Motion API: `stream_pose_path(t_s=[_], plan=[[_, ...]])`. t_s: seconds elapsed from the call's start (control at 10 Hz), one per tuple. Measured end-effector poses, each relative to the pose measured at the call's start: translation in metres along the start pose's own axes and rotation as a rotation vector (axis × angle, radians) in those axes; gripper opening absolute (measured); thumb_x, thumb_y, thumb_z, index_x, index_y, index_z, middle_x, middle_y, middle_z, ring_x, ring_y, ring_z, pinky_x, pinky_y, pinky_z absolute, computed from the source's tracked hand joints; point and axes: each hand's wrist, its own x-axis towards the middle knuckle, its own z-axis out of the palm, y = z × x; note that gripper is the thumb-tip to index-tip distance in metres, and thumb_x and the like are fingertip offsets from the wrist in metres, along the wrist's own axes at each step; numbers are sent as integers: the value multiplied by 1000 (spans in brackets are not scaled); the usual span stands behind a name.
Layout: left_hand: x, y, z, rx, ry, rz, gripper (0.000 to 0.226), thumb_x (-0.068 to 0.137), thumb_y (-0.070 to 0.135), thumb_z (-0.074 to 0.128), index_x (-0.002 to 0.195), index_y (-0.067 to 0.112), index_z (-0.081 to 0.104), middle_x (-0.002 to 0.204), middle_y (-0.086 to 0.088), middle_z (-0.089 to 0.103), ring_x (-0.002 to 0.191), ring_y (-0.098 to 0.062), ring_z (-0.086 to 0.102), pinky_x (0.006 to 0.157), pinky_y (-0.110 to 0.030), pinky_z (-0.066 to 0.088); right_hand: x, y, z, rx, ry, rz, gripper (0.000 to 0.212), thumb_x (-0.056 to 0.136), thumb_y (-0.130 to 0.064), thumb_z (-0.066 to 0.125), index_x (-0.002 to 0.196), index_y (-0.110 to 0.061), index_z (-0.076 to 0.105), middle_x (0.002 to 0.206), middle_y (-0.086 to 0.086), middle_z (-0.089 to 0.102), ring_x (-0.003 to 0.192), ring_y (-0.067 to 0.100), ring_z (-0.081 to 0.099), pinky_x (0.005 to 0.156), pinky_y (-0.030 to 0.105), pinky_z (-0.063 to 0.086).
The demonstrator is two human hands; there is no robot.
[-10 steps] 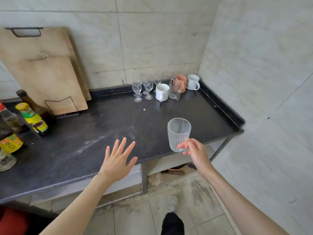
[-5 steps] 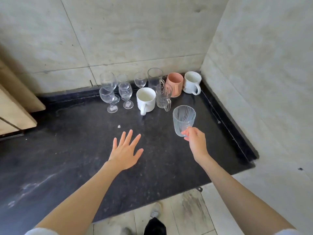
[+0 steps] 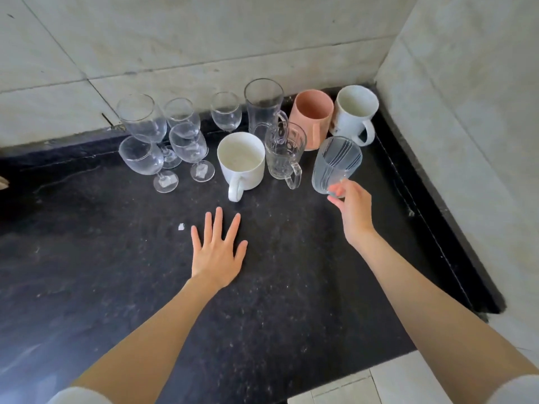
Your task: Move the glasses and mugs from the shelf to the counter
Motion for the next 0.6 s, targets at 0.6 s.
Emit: stream_pose_path(t_s=[0.6], plan=[[7, -2, 8, 46, -28, -57, 61, 91, 54, 7, 143, 31, -14, 159, -9, -7, 146, -30, -9, 114, -55, -4, 14, -10, 9, -216, 50, -76, 13, 89, -18, 50, 79, -14, 57, 104, 3, 56, 94, 20, 60, 85, 30, 52]])
